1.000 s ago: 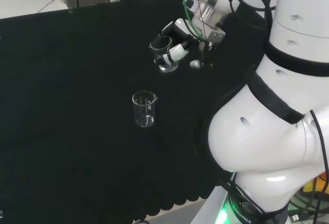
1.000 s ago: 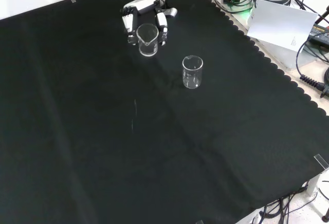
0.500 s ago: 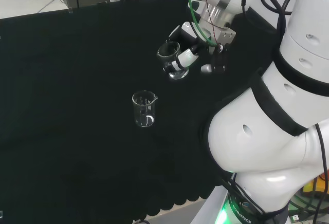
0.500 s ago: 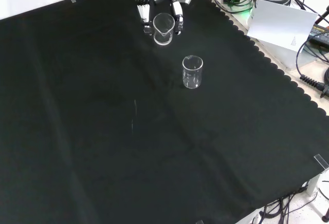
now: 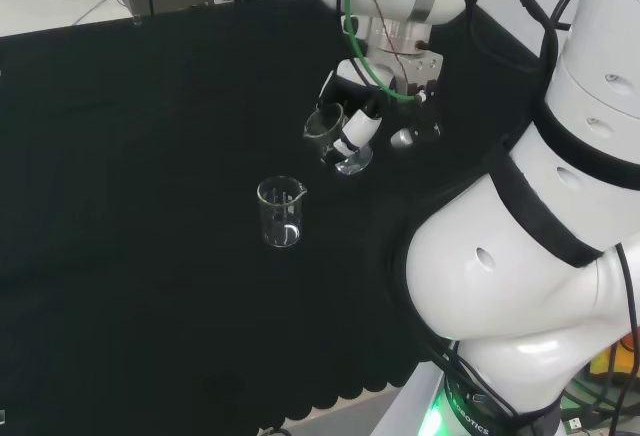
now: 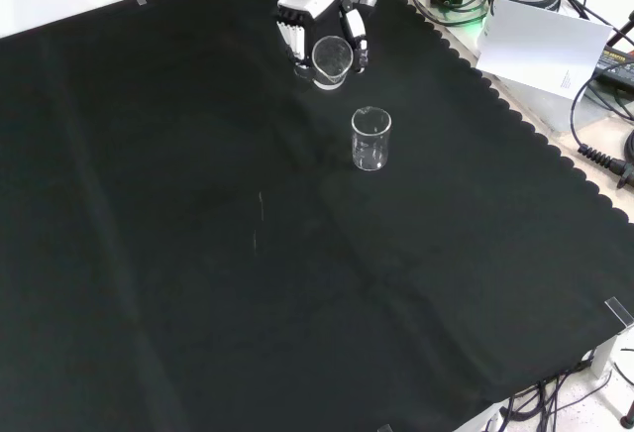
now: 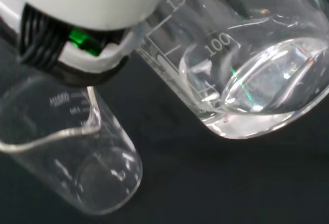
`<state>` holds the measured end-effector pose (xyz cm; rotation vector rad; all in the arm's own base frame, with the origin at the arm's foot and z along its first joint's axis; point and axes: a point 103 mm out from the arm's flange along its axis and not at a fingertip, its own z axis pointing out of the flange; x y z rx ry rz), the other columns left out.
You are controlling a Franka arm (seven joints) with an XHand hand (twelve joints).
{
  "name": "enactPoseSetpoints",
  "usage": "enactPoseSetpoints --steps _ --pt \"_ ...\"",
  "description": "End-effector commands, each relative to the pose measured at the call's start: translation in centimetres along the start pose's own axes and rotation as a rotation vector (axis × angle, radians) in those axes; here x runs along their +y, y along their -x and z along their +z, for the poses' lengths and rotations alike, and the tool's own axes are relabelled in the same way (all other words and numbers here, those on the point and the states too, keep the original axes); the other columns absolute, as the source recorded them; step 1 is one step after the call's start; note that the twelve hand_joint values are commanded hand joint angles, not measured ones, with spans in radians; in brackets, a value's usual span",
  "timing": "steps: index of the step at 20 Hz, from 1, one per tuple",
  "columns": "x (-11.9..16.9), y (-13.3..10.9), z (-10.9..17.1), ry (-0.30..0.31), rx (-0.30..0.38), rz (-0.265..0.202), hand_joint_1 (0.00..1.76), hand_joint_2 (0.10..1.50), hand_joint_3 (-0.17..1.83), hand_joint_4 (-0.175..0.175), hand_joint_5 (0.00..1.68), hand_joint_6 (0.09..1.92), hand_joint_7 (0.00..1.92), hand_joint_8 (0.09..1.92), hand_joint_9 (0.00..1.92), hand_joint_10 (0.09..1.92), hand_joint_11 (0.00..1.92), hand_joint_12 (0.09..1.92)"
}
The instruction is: Pour the water from the handheld beaker into the one on the table.
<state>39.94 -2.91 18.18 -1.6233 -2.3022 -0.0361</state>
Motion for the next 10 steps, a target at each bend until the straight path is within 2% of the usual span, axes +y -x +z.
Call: enactPoseSetpoints --steps 1,10 --pt "0.51 -1.56 0.92 -0.140 -0.115 -0.021 1.34 0.52 0.76 -0.175 1.53 0.18 1.61 0.10 1.83 0.09 1.57 0.55" --pt "0.55 -2.38 0.95 -0.246 -0.238 -0.036 1.34 0.51 0.77 -0.175 1.53 0.18 1.61 0.10 1.84 0.09 1.57 0.55"
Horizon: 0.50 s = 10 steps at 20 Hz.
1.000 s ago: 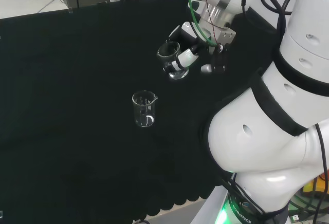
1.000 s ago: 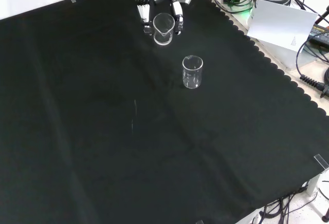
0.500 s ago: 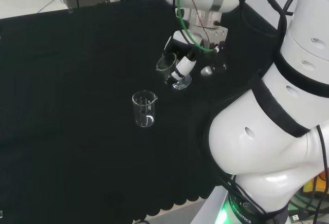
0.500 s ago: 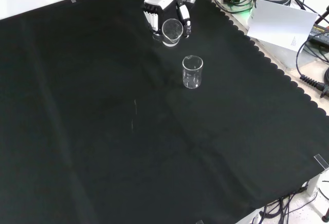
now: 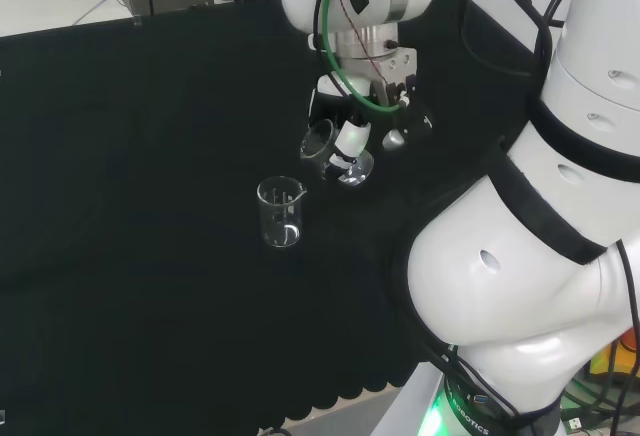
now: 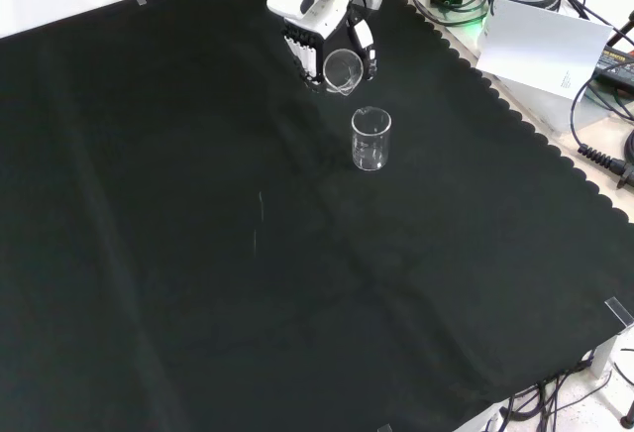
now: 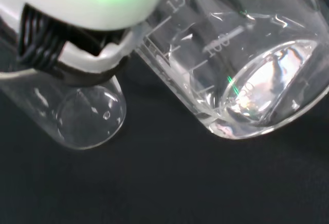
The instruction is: Pour the water from the handheld beaker into the one on the table.
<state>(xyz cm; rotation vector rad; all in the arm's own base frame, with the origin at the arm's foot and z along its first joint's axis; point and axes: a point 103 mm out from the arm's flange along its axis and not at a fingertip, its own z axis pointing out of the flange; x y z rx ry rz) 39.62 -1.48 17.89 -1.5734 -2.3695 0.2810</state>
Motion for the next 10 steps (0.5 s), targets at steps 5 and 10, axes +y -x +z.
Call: enactPoseSetpoints --steps 5,10 --pt "0.3 -1.8 0.1 -0.121 -0.123 -0.018 1.34 0.51 0.77 -0.175 1.53 0.18 1.61 0.10 1.84 0.09 1.57 0.56" --pt "0.3 -2.3 0.3 -0.163 -0.169 -0.013 1.34 0.51 0.77 -0.175 1.53 0.19 1.61 0.10 1.84 0.09 1.57 0.56"
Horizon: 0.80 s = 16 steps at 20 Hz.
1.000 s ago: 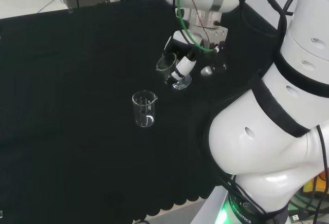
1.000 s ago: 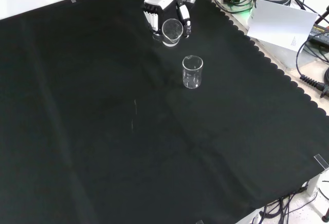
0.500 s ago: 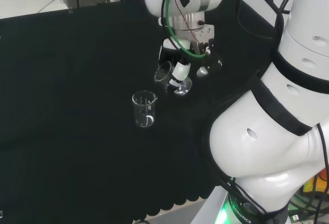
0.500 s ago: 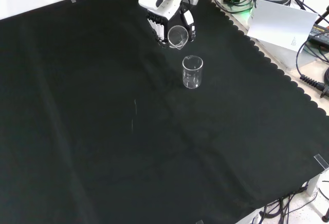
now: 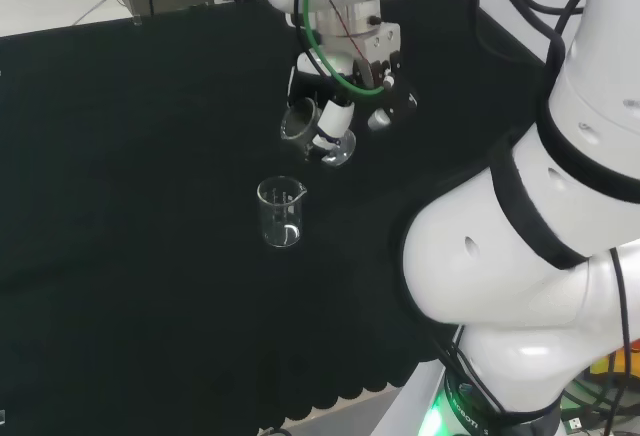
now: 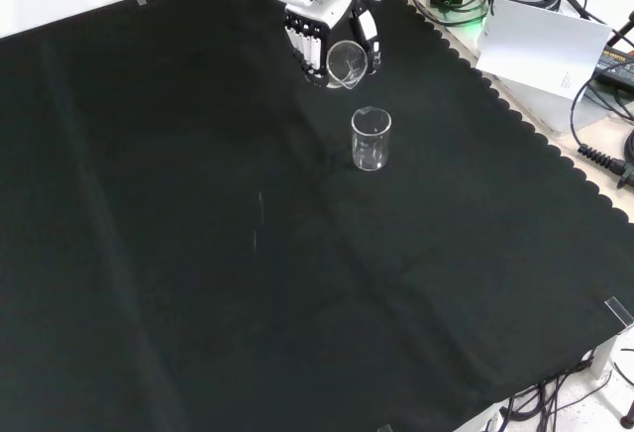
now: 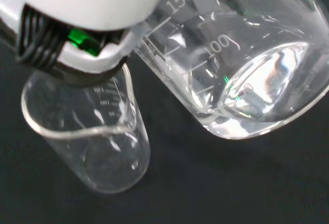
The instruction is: Pour the water from the handheld beaker into the one on the table.
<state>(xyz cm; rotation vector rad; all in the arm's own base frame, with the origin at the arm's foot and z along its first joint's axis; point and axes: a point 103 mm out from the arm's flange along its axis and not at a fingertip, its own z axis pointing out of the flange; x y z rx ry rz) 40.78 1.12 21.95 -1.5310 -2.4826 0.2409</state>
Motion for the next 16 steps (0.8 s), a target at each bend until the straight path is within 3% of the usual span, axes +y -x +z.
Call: enactPoseSetpoints --steps 1,10,16 --pt "-0.73 -0.10 4.56 -0.236 -0.117 0.042 1.34 0.51 0.77 -0.175 1.53 0.19 1.61 0.10 1.84 0.09 1.58 0.56" --pt "-0.73 -0.03 5.30 -0.290 -0.143 0.031 1.34 0.51 0.77 -0.175 1.53 0.19 1.61 0.10 1.84 0.09 1.58 0.57" --pt "-0.96 0.06 4.99 -0.295 -0.163 0.028 1.34 0.51 0.78 -0.175 1.53 0.19 1.61 0.10 1.84 0.09 1.58 0.57"
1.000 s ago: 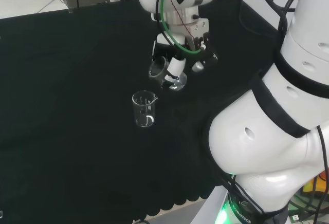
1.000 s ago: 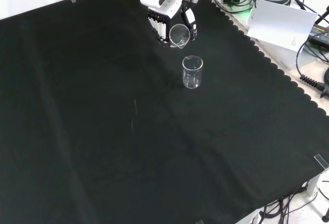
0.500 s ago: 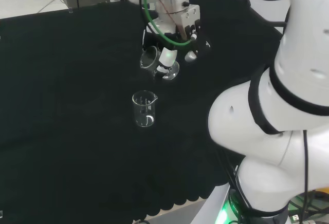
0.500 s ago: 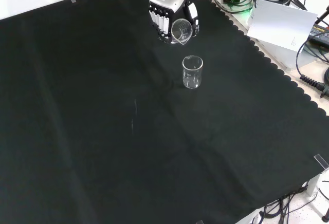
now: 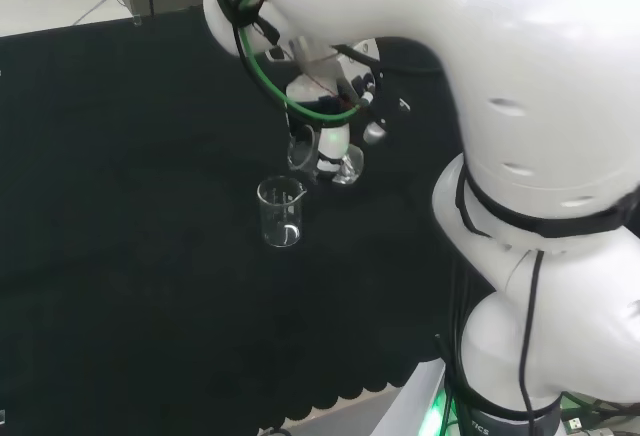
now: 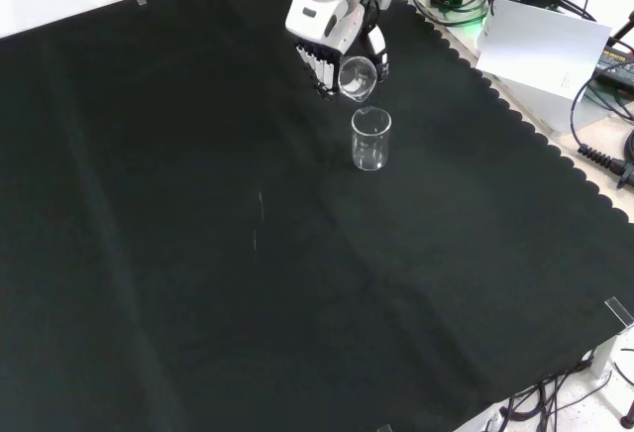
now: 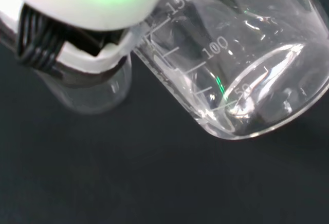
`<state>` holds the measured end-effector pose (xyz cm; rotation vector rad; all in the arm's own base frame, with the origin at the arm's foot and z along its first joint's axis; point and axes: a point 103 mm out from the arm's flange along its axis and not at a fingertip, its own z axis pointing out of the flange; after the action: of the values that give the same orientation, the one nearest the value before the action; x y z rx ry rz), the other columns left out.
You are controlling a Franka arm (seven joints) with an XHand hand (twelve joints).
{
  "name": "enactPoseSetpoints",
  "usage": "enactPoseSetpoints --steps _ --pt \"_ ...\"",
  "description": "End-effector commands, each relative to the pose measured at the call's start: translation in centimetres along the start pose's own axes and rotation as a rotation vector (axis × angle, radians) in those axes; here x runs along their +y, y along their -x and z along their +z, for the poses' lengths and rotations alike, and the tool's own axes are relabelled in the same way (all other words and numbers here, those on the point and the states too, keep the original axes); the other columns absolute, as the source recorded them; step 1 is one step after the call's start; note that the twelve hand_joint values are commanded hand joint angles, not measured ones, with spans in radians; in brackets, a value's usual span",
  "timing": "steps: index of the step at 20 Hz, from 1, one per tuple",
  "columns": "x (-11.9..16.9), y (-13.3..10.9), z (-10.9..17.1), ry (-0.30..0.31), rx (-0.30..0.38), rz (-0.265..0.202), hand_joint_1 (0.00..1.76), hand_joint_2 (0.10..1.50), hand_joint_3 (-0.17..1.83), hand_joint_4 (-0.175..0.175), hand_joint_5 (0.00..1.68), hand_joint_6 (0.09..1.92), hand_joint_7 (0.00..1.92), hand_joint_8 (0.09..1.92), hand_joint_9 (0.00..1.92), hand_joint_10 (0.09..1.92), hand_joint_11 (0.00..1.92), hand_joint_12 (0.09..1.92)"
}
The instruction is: Pour the water from the handheld beaker into the one on the table.
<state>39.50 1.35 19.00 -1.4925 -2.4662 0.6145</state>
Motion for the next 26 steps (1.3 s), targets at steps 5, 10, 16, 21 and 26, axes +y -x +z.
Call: enactPoseSetpoints --steps 5,10,16,21,26 --pt "-0.4 -0.2 1.5 -0.082 -0.018 0.003 1.34 0.51 0.78 -0.175 1.53 0.20 1.61 0.10 1.84 0.09 1.58 0.58" --pt "-0.5 -0.8 0.9 -0.084 -0.035 0.001 1.34 0.51 0.78 -0.175 1.53 0.20 1.61 0.10 1.84 0.09 1.57 0.58" --pt "-0.5 -1.5 0.3 -0.088 -0.059 -0.009 1.34 0.51 0.78 -0.175 1.53 0.20 1.61 0.10 1.85 0.09 1.57 0.59" --pt "-0.4 -2.3 -0.6 -0.105 -0.108 -0.014 1.34 0.51 0.78 -0.175 1.53 0.20 1.61 0.10 1.85 0.09 1.57 0.59" --pt "0.0 -3.0 -1.1 -0.132 -0.164 -0.015 1.34 0.51 0.78 -0.175 1.53 0.21 1.61 0.11 1.85 0.09 1.57 0.60"
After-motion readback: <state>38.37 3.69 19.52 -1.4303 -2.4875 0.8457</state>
